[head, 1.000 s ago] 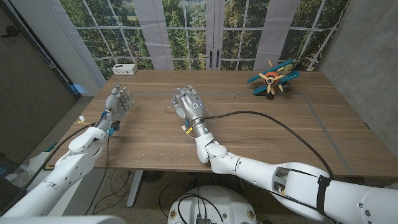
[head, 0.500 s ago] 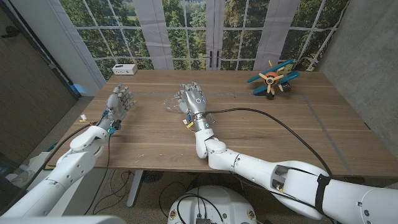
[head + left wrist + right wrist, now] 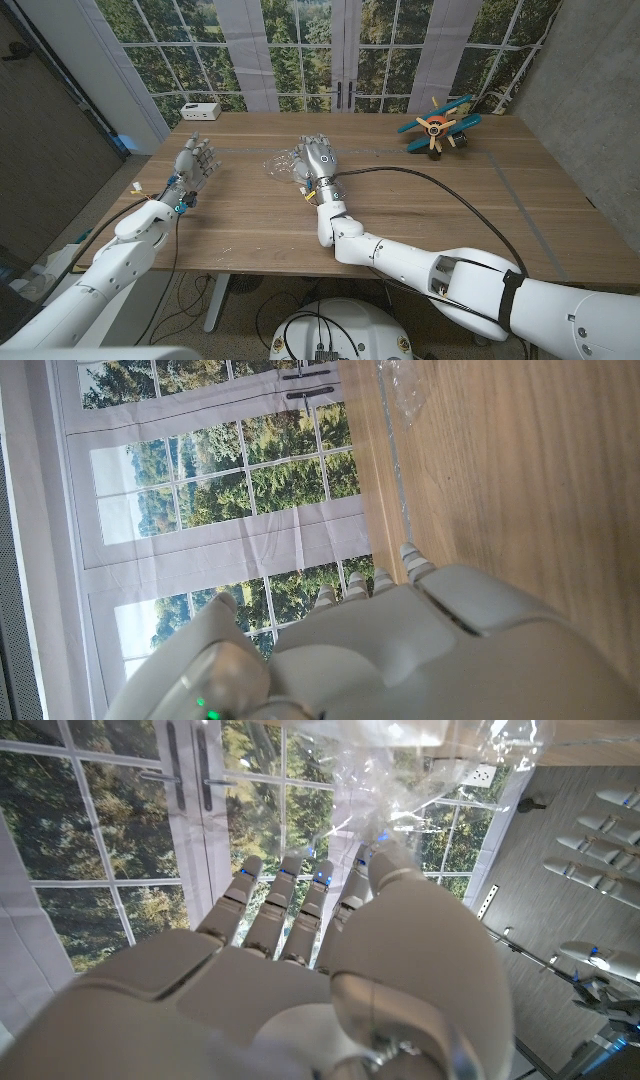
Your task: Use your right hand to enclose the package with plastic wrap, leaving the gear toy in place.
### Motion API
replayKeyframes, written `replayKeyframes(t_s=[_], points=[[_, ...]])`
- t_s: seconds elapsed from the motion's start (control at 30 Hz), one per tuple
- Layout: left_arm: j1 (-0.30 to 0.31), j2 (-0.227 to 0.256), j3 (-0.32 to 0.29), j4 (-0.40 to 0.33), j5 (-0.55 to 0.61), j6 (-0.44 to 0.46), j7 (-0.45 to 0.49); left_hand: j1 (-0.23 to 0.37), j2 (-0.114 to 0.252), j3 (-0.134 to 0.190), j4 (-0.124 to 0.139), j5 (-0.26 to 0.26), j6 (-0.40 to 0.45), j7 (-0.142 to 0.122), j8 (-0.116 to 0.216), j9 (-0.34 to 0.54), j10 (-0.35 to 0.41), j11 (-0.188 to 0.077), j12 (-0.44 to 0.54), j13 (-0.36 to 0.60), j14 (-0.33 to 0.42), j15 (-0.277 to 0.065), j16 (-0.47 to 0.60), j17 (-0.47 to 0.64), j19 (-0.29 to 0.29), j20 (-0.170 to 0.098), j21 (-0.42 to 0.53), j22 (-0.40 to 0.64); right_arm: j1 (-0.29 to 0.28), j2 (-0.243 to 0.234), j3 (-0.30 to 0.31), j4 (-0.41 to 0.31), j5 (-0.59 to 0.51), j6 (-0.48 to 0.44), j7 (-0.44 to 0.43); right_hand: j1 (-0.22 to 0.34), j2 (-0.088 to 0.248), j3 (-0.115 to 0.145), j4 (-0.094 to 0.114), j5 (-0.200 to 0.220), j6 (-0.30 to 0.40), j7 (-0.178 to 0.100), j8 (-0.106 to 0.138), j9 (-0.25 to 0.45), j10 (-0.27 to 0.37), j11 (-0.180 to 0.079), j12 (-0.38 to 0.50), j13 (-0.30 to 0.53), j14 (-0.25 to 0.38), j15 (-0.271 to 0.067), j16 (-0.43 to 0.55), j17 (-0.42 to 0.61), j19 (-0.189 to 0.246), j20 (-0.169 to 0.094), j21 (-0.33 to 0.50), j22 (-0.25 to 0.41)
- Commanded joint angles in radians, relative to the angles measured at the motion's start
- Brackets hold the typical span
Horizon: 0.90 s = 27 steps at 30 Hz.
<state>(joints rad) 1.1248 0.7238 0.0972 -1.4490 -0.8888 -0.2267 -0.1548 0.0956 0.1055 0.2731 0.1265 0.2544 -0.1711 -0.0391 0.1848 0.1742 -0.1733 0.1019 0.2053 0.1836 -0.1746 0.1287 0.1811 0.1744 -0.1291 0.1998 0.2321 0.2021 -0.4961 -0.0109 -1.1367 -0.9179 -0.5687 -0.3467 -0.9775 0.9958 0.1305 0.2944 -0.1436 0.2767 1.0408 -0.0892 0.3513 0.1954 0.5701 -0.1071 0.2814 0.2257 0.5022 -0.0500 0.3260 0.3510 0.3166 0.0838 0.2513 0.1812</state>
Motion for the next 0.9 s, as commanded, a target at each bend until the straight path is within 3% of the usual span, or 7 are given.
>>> replayKeyframes(t_s=[0.03, 0.47, 0.57, 0.67, 0.77, 0.8, 0.9], points=[[-0.003, 0.005, 0.004, -0.010, 0.003, 0.005, 0.007, 0.010, 0.010, 0.004, -0.003, -0.001, -0.060, -0.009, 0.001, 0.004, -0.080, 0.007, 0.000, 0.004, -0.066, 0.007, 0.005, 0.003, 0.000, 0.008, 0.000, 0.004, 0.031, 0.028, 0.009, 0.095, 0.074, 0.004, 0.022, 0.007, 0.004, 0.009, 0.000, -0.005, 0.006, 0.009, -0.001, 0.001, 0.018, 0.002, -0.001, 0.002, 0.014, -0.130, 0.010, 0.003, 0.008, -0.002, 0.006, 0.004], [-0.014, 0.004, 0.015, -0.018, 0.010, 0.010, 0.011, 0.011, 0.010, 0.004, -0.003, -0.003, -0.058, -0.009, 0.002, 0.004, -0.078, 0.006, 0.000, 0.004, -0.062, 0.009, 0.006, 0.003, 0.002, 0.008, 0.000, 0.004, 0.010, -0.008, -0.008, 0.066, 0.096, -0.063, 0.055, 0.031, 0.006, 0.017, -0.013, -0.012, -0.001, 0.020, -0.006, 0.003, 0.025, 0.006, -0.003, 0.004, 0.021, -0.132, 0.018, 0.010, 0.050, -0.015, 0.019, 0.005], [-0.017, 0.004, 0.018, -0.022, 0.012, 0.012, 0.013, 0.011, 0.010, 0.004, -0.003, -0.003, -0.059, -0.010, 0.001, 0.004, -0.079, 0.006, 0.000, 0.004, -0.061, 0.008, 0.006, 0.003, 0.002, 0.008, 0.000, 0.004, 0.000, -0.023, -0.017, 0.032, 0.088, -0.098, 0.078, 0.056, 0.002, 0.026, -0.026, -0.014, -0.035, 0.001, -0.020, 0.003, 0.017, 0.001, -0.009, 0.005, 0.021, -0.133, 0.017, 0.009, 0.051, -0.018, 0.018, 0.005], [-0.017, 0.004, 0.020, -0.025, 0.015, 0.013, 0.017, 0.011, 0.010, 0.004, -0.003, -0.003, -0.059, -0.011, 0.001, 0.004, -0.078, 0.006, 0.000, 0.004, -0.061, 0.008, 0.006, 0.003, 0.002, 0.008, 0.000, 0.004, -0.007, -0.041, -0.028, -0.007, 0.079, -0.135, 0.111, 0.082, -0.020, 0.039, -0.026, -0.024, -0.222, -0.053, -0.103, 0.001, -0.022, 0.004, -0.032, 0.012, 0.010, -0.131, 0.000, 0.002, 0.048, -0.015, 0.012, 0.006], [-0.017, 0.005, 0.022, -0.028, 0.016, 0.014, 0.019, 0.011, 0.010, 0.005, -0.003, -0.003, -0.060, -0.011, 0.001, 0.004, -0.079, 0.005, 0.000, 0.004, -0.060, 0.008, 0.006, 0.003, 0.002, 0.008, 0.001, 0.004, -0.009, -0.060, -0.038, -0.044, 0.067, -0.159, 0.144, 0.086, -0.054, 0.042, -0.019, -0.025, -0.412, -0.072, -0.174, 0.000, -0.083, 0.004, -0.060, 0.018, -0.014, -0.126, -0.026, -0.008, 0.045, -0.009, 0.005, 0.005], [-0.016, 0.005, 0.022, -0.029, 0.015, 0.013, 0.019, 0.011, 0.010, 0.005, -0.003, -0.004, -0.061, -0.010, 0.001, 0.004, -0.078, 0.005, 0.000, 0.004, -0.060, 0.008, 0.006, 0.003, 0.002, 0.008, 0.001, 0.004, -0.010, -0.068, -0.041, -0.060, 0.062, -0.167, 0.154, 0.080, -0.070, 0.040, -0.014, -0.021, -0.500, -0.066, -0.186, 0.000, -0.108, 0.010, -0.068, 0.021, -0.022, -0.121, -0.036, -0.010, 0.042, -0.005, 0.001, 0.005], [-0.011, 0.006, 0.020, -0.035, 0.017, 0.012, 0.024, 0.011, 0.010, 0.005, -0.004, -0.004, -0.061, -0.011, 0.001, 0.004, -0.080, 0.005, 0.000, 0.004, -0.060, 0.008, 0.006, 0.003, 0.002, 0.008, 0.000, 0.004, -0.013, -0.090, -0.045, -0.098, 0.051, -0.164, 0.173, 0.062, -0.089, 0.035, -0.004, -0.015, -0.611, -0.058, -0.187, -0.001, -0.144, 0.012, -0.076, 0.025, -0.041, -0.116, -0.051, -0.011, 0.042, -0.004, -0.004, 0.006]])
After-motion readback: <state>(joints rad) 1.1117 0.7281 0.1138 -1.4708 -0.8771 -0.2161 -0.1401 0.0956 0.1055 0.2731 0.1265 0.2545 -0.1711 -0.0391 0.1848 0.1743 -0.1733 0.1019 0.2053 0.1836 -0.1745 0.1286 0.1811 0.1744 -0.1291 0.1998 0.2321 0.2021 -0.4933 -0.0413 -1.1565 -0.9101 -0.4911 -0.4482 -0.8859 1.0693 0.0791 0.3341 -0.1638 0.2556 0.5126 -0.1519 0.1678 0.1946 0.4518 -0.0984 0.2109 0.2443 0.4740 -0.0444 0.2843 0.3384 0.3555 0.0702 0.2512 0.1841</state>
